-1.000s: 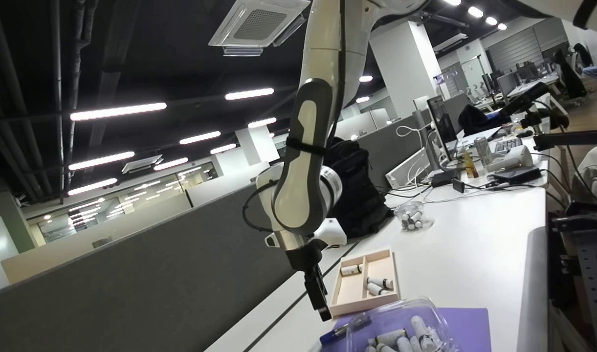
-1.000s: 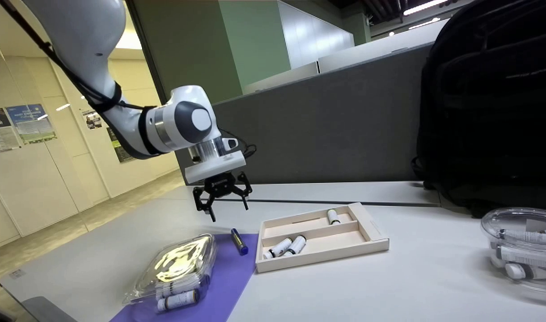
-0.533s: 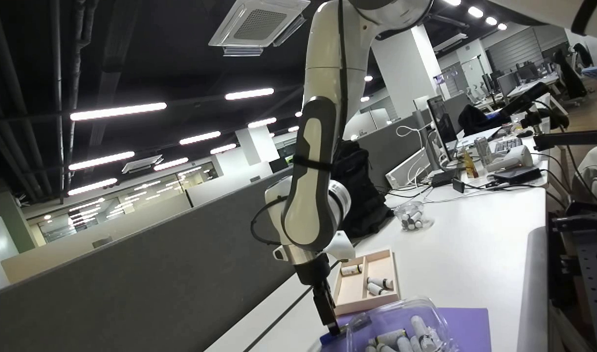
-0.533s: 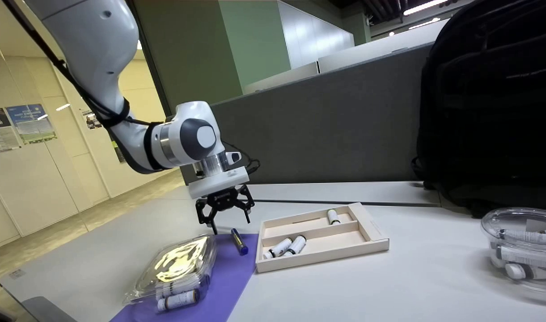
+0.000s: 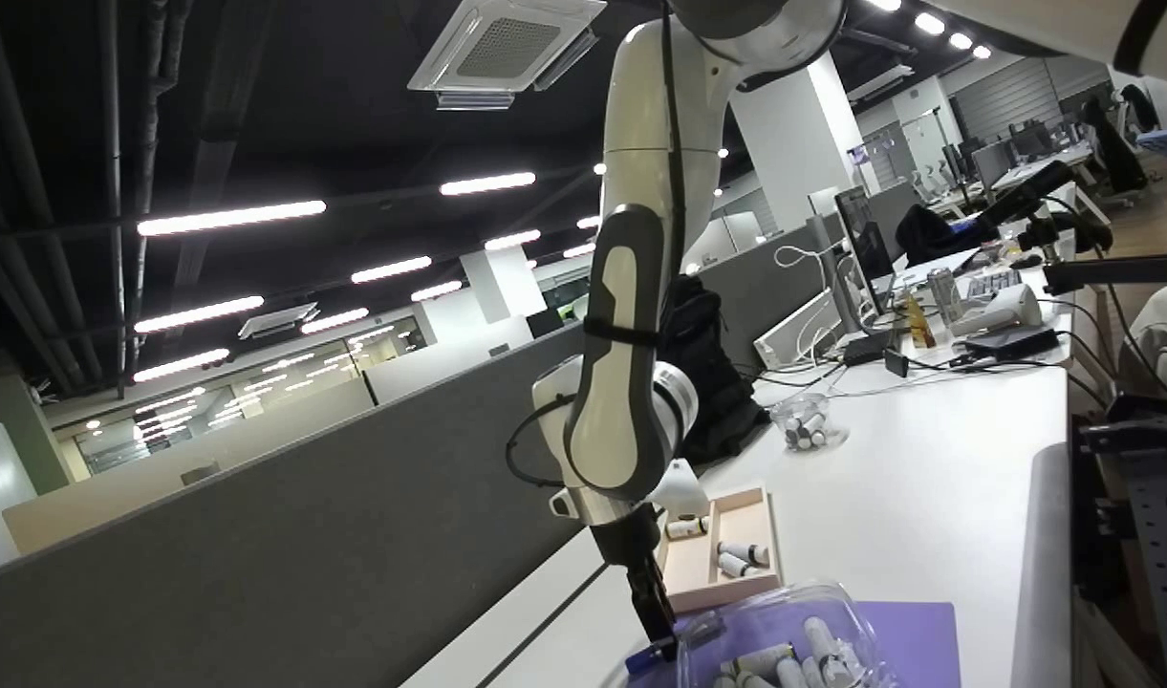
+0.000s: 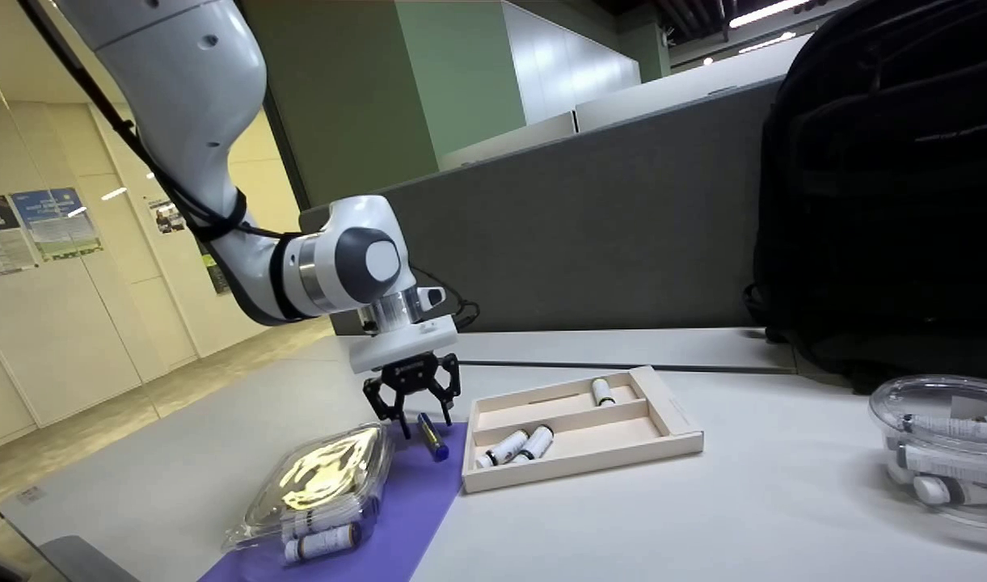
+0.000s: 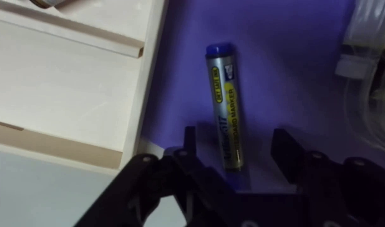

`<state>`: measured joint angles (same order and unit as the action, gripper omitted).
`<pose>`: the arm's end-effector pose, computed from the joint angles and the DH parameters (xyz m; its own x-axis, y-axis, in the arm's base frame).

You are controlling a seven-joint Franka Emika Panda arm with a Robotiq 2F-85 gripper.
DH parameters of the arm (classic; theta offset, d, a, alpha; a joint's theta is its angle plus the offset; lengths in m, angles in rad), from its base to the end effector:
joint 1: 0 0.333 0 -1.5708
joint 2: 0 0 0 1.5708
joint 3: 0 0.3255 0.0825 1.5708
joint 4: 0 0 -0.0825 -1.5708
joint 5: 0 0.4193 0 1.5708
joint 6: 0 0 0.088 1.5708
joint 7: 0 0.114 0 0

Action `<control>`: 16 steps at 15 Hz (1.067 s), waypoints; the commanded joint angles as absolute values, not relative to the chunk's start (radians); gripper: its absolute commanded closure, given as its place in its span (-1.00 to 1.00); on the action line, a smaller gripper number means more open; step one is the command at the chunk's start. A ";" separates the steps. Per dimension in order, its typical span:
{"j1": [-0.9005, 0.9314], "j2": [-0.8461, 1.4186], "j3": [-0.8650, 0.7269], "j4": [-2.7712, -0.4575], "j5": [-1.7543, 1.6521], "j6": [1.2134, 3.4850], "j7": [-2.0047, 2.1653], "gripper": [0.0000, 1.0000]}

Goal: Put the blue marker on the tray

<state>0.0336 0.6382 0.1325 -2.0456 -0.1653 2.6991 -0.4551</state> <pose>0.6006 0.1088 0.0965 0.7361 0.6764 0.0250 0.6765 -0.7364 0.0072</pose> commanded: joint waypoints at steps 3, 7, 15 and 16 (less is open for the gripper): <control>0.014 0.646 0.133 -2.051 -0.176 2.709 -0.434 0.59; -0.007 0.631 0.156 -2.059 -0.158 2.708 -0.448 0.95; -0.052 0.538 0.156 -2.082 -0.108 2.818 -0.387 0.89; -0.059 0.531 0.150 -2.088 -0.085 2.840 -0.362 0.89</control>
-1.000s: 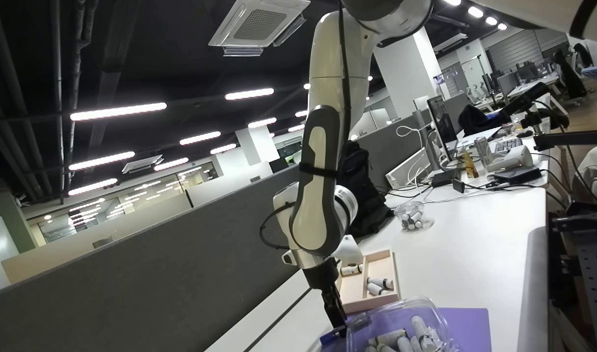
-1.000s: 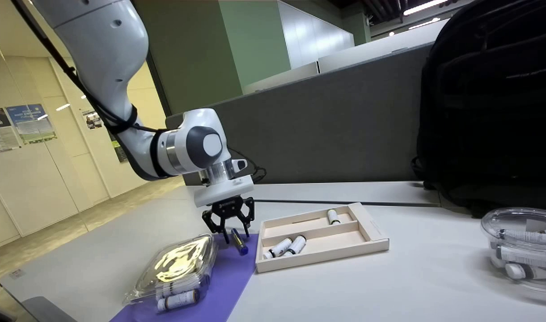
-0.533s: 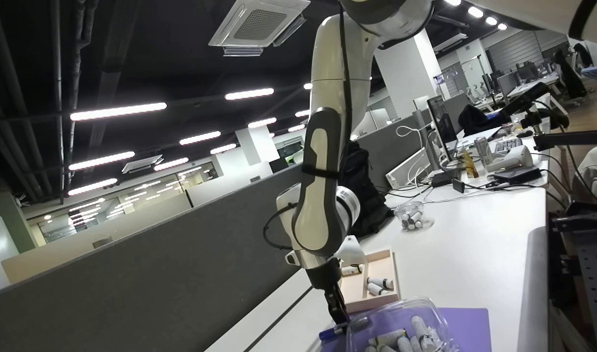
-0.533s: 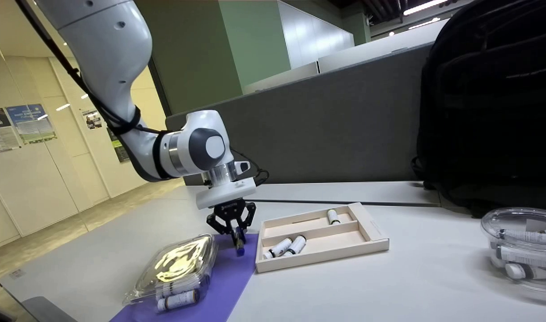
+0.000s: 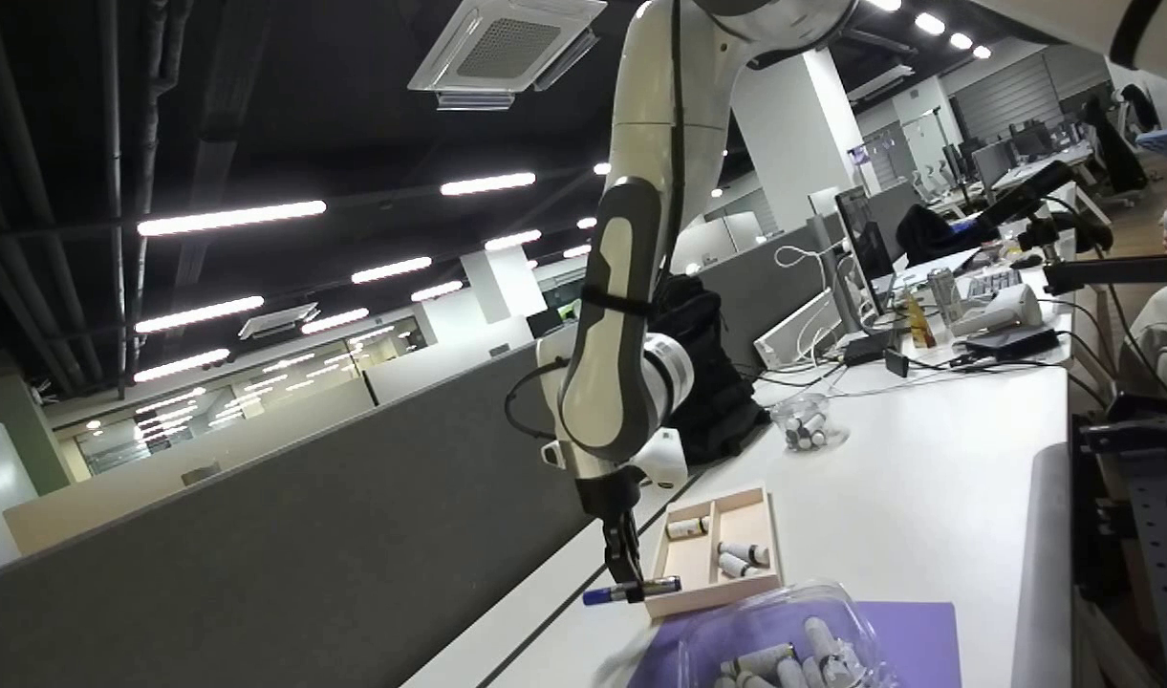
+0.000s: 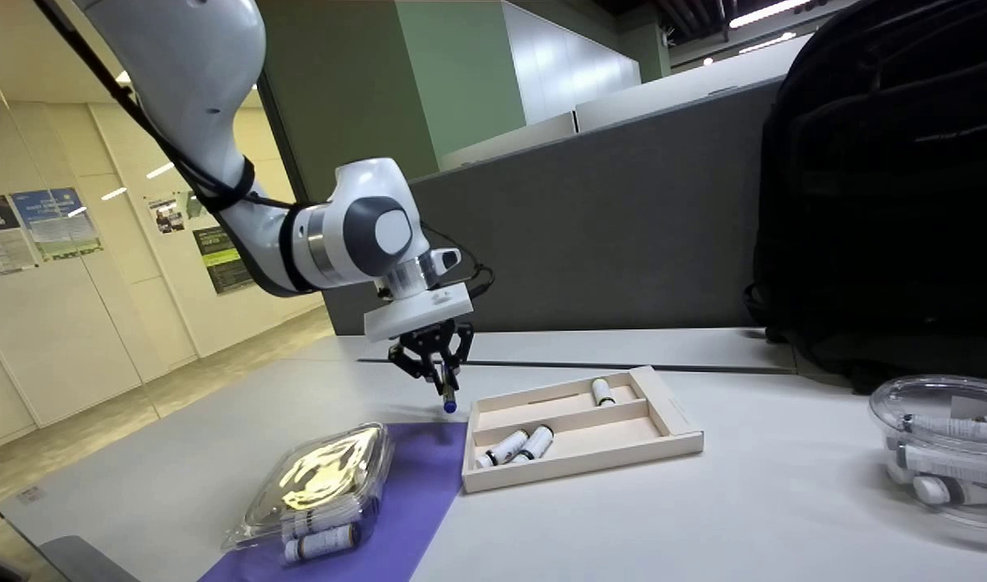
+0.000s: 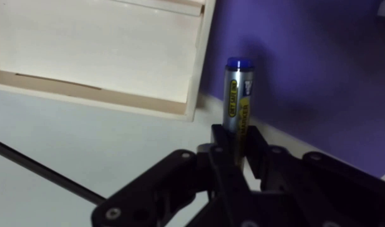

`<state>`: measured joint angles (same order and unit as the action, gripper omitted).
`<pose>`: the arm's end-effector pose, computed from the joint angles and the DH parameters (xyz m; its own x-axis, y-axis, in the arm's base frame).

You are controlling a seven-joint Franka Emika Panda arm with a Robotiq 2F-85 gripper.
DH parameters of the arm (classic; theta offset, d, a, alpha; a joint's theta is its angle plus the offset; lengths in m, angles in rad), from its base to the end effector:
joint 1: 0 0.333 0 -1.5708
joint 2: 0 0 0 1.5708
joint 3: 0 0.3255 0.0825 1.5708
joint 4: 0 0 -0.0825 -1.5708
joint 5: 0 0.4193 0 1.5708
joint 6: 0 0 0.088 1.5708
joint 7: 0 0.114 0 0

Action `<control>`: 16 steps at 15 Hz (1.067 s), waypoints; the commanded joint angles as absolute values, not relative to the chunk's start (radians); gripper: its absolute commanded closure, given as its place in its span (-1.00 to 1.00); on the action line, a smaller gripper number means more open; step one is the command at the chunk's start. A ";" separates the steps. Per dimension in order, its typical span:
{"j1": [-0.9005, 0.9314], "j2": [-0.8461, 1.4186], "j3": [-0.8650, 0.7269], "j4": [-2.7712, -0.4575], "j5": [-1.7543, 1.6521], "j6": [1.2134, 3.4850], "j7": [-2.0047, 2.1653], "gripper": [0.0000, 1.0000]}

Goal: Put the blue marker on the tray

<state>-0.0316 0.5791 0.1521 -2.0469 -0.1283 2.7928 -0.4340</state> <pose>0.6271 0.0819 0.1427 0.7880 0.5922 0.1683 0.5919 -0.8039 0.0573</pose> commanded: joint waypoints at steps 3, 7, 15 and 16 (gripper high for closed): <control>-0.085 0.524 0.137 -2.101 -0.026 2.905 -0.312 0.89; -0.106 0.527 0.114 -2.138 0.036 3.014 -0.220 0.89; -0.087 0.548 0.050 -2.252 0.145 3.291 0.011 0.89; -0.073 0.551 0.039 -2.262 0.165 3.312 0.044 0.89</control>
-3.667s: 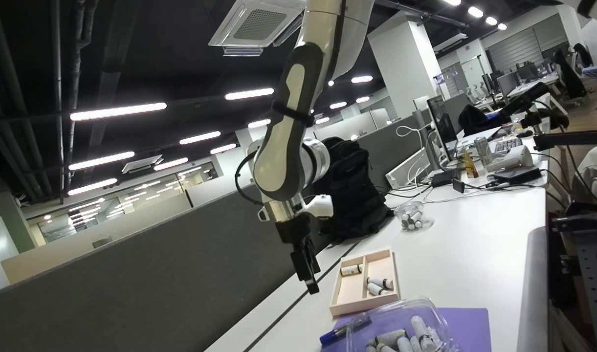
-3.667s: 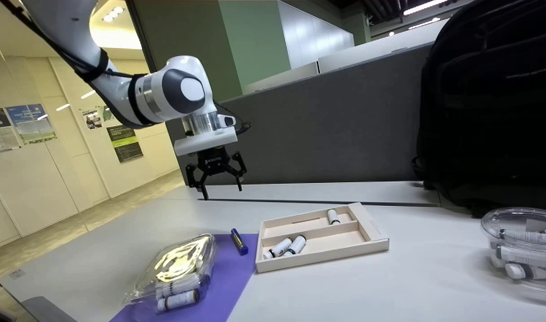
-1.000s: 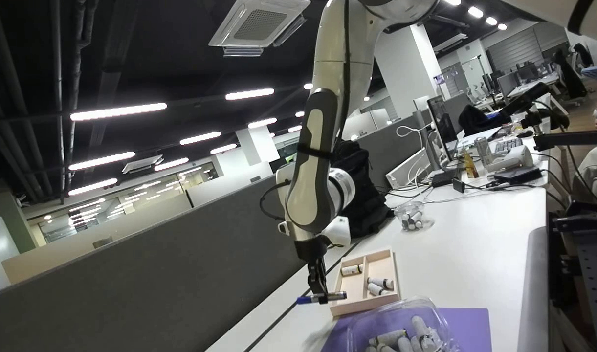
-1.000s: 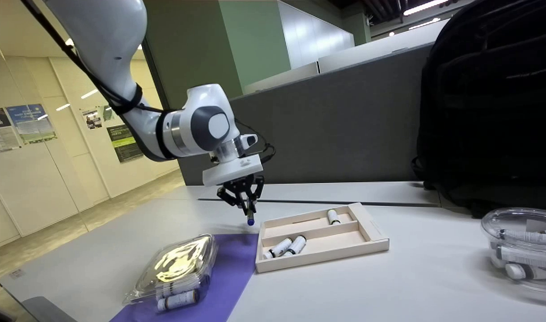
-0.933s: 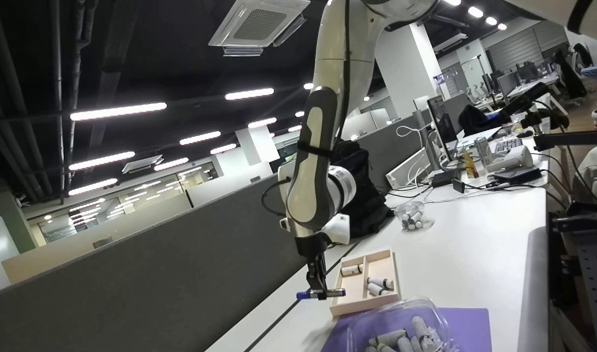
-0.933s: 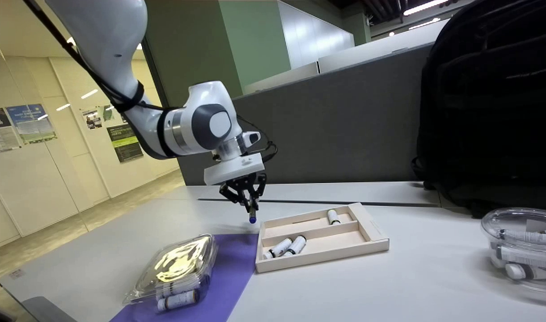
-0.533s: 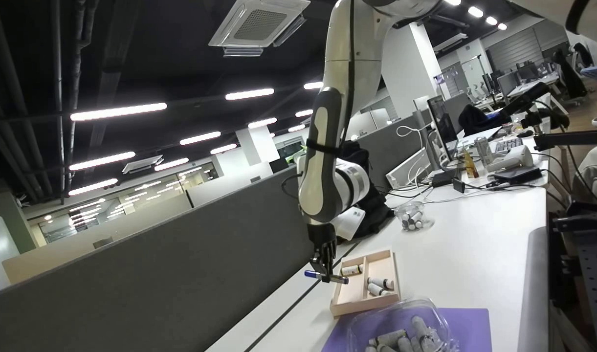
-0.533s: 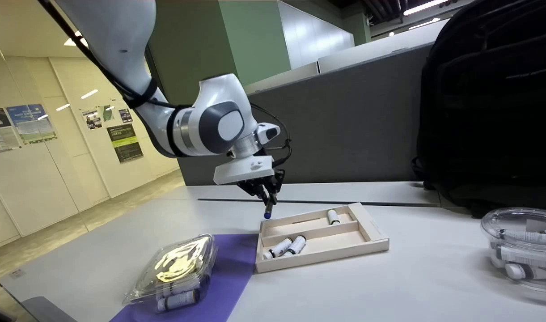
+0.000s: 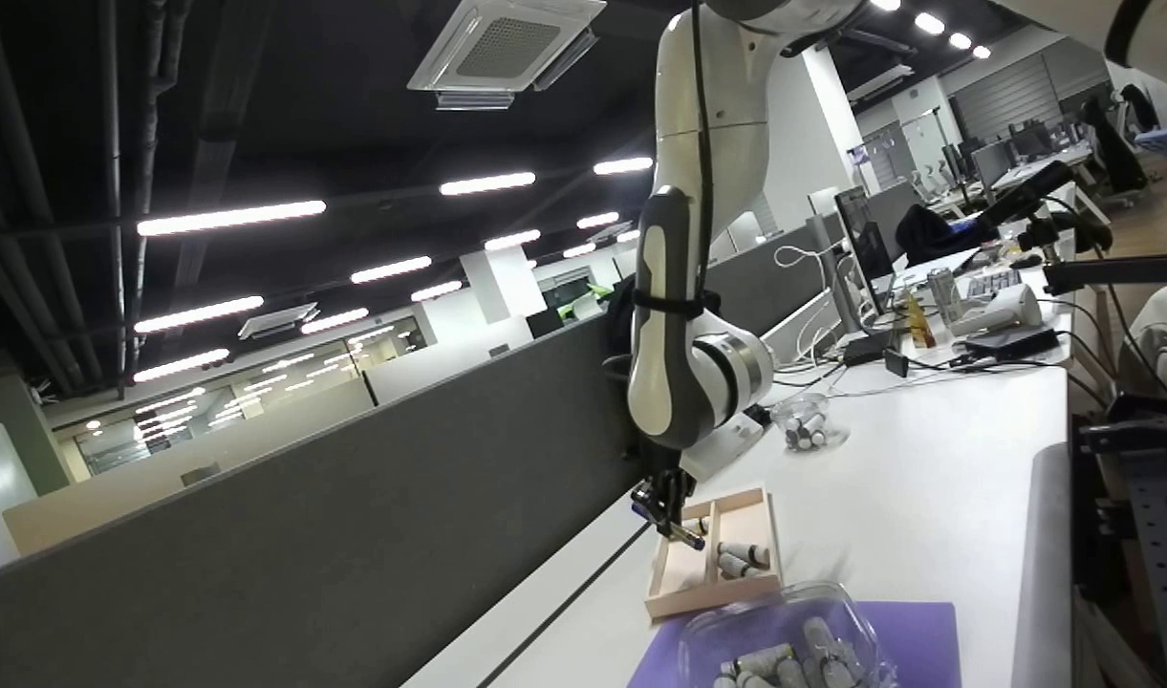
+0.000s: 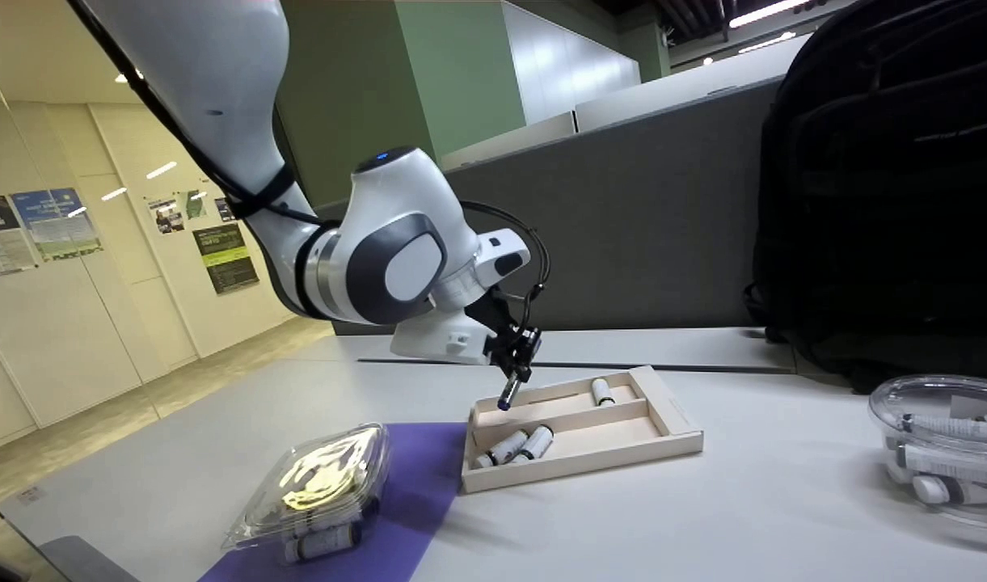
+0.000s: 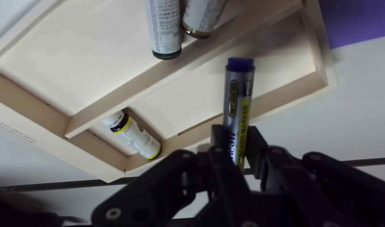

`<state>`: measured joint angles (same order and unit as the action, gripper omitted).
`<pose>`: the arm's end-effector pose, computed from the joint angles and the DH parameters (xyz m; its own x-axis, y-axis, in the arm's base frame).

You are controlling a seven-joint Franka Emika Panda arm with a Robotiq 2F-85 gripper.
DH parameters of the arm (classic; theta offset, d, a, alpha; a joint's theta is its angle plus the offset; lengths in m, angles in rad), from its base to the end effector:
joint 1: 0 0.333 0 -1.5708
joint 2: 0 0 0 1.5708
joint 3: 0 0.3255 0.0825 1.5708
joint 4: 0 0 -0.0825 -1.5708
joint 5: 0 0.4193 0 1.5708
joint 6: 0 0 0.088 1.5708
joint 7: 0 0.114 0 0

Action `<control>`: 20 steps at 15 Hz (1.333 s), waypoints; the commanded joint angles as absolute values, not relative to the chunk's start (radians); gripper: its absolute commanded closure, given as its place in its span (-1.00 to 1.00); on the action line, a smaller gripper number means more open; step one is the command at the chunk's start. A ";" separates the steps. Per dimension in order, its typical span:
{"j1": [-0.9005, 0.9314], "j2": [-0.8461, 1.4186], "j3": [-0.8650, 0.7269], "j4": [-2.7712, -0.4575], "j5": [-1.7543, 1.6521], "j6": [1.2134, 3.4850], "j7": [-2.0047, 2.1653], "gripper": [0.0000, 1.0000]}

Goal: Put the blue marker on the tray

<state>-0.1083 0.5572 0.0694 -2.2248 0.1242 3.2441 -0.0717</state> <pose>0.5950 -0.0346 0.1394 0.8890 -0.1122 0.4439 -0.1012 -0.9937 -0.0484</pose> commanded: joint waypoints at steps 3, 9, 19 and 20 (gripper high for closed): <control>-0.024 0.555 0.003 -2.298 0.243 3.350 0.138 0.89; 0.037 0.554 -0.005 -2.341 0.408 3.334 0.305 0.89; -0.003 0.545 0.079 -2.334 0.425 3.298 0.368 -0.47; -0.017 0.537 0.098 -2.335 0.416 3.301 0.361 -0.63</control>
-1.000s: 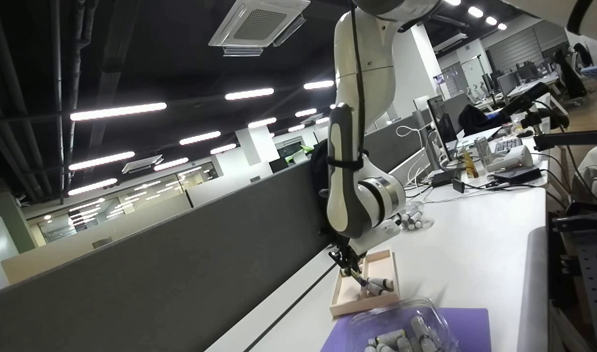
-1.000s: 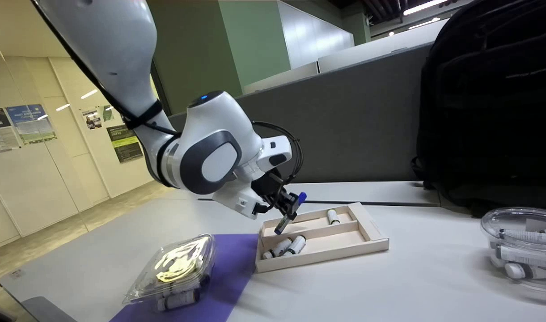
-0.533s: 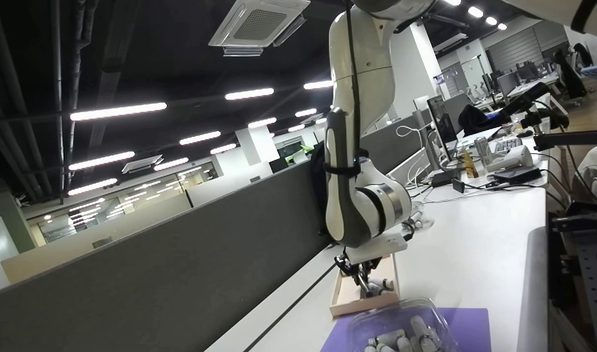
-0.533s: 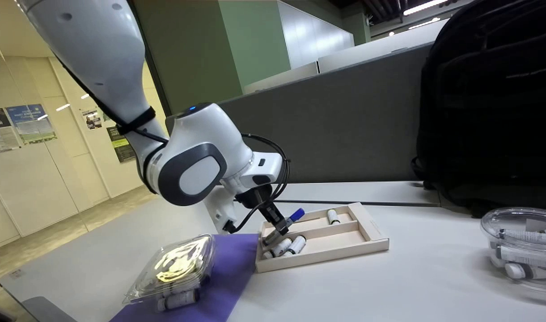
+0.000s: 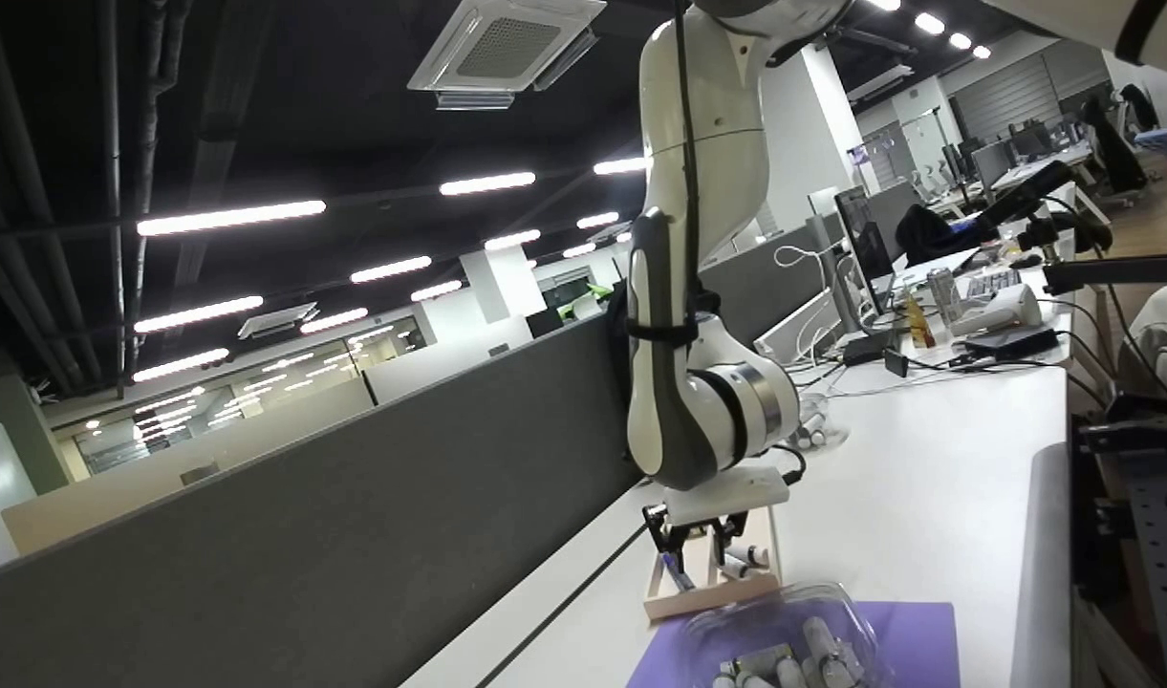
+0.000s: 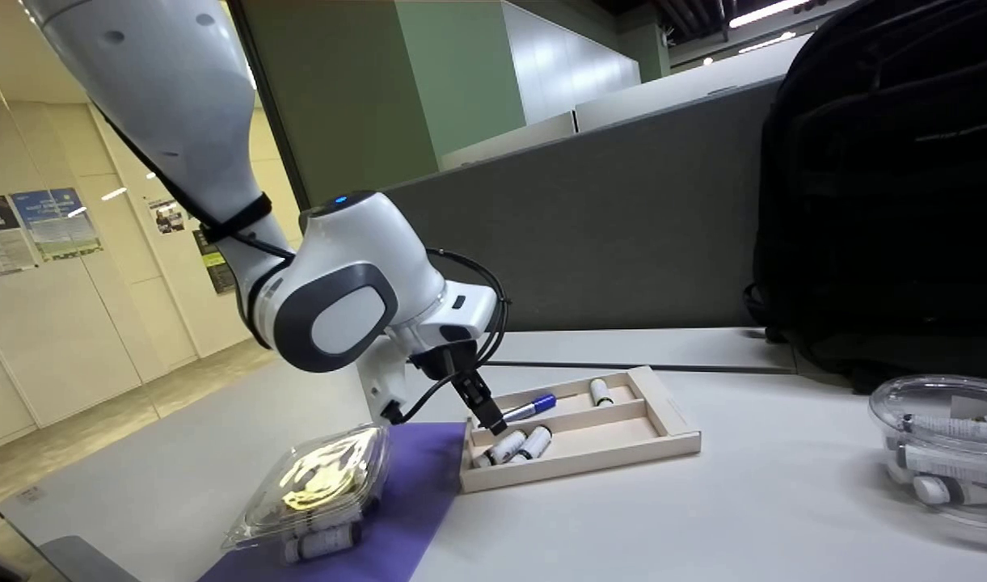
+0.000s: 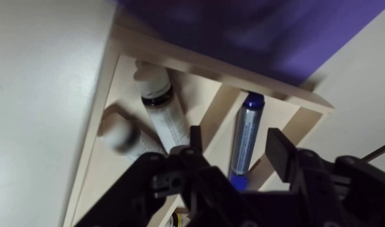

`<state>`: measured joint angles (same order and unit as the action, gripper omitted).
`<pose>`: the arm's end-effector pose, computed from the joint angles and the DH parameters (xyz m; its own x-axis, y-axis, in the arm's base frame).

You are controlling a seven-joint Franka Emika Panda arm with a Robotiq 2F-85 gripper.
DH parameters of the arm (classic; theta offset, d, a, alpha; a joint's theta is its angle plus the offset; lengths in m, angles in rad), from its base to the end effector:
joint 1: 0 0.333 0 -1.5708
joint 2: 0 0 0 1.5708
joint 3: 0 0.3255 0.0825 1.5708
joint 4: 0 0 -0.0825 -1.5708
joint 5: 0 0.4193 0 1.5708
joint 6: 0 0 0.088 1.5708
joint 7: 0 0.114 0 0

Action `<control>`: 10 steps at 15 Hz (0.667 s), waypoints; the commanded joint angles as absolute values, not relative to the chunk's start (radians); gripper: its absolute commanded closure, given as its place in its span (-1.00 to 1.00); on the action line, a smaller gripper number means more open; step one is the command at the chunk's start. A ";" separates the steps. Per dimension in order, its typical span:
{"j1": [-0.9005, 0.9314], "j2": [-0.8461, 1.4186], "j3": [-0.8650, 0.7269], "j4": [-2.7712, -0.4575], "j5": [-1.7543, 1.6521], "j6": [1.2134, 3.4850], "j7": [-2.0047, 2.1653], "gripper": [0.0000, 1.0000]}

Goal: Put the blue marker on the tray

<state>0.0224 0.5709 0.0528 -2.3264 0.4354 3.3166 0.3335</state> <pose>0.5454 -0.0020 0.1039 0.6898 -0.6538 0.3109 -0.6072 -0.7564 -0.2433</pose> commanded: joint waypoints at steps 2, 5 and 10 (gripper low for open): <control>-0.029 0.518 0.123 -2.337 0.398 3.306 0.346 -0.87; -0.077 0.478 0.197 -2.337 0.375 3.292 0.306 -1.00; -0.234 0.401 0.398 -2.334 0.268 3.159 0.194 -1.00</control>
<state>-0.1187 0.4640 0.2749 -2.3222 0.3268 3.2629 0.2605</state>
